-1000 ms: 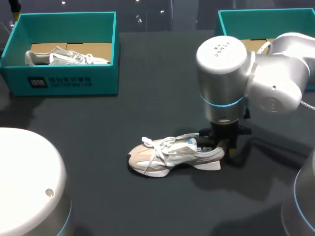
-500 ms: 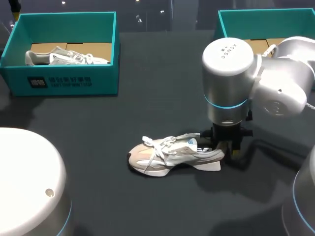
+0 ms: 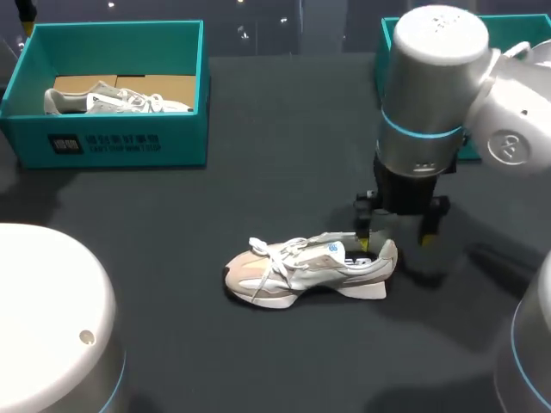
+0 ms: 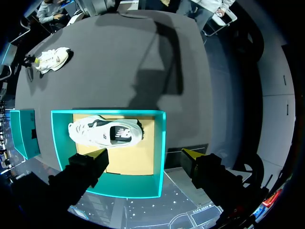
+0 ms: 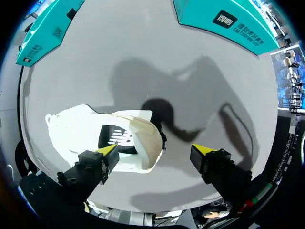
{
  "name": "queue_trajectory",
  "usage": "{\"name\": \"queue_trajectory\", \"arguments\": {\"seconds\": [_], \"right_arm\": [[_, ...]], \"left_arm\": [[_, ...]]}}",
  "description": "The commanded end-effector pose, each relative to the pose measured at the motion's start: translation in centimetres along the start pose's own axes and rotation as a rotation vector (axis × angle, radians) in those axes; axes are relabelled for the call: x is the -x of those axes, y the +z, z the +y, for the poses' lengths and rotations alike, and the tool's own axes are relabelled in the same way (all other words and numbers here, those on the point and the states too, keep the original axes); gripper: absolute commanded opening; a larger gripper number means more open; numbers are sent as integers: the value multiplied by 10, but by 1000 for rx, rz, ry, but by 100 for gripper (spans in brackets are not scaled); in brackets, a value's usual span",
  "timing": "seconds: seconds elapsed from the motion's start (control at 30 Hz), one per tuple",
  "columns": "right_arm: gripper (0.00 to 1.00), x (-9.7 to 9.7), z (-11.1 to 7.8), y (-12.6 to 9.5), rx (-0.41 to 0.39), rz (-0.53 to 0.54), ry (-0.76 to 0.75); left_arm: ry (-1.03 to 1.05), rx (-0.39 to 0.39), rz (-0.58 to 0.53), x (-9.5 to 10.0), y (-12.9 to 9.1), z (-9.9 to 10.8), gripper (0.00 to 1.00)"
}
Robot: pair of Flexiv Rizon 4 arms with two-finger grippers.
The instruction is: Take the shoe out of the shoebox, open the shoe tongue, remove and reinsert the insole, then place the shoe into the shoebox
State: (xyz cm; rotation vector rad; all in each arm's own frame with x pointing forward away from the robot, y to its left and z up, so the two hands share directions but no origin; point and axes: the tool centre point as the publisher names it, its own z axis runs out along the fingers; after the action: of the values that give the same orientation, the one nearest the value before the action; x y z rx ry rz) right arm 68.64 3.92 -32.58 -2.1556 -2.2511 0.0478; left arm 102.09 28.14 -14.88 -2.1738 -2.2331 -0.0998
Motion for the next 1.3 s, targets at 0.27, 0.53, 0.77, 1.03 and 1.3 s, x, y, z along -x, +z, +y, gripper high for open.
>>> {"name": "queue_trajectory", "arguments": {"seconds": [0.27,0.53,0.77,1.03,1.3], "right_arm": [[100,38,-24,-55,158,550,-547],[100,38,-24,-55,158,550,-547],[100,64,-28,-58,349,693,-748],[100,86,-24,-39,516,796,-841],[100,84,-20,-30,575,848,-890]], "left_arm": [[1,2,2,0,0,-1,100],[1,2,2,0,0,-1,100],[1,2,2,0,0,-1,100],[1,2,2,0,0,-1,100],[1,2,2,0,0,-1,100]]}}
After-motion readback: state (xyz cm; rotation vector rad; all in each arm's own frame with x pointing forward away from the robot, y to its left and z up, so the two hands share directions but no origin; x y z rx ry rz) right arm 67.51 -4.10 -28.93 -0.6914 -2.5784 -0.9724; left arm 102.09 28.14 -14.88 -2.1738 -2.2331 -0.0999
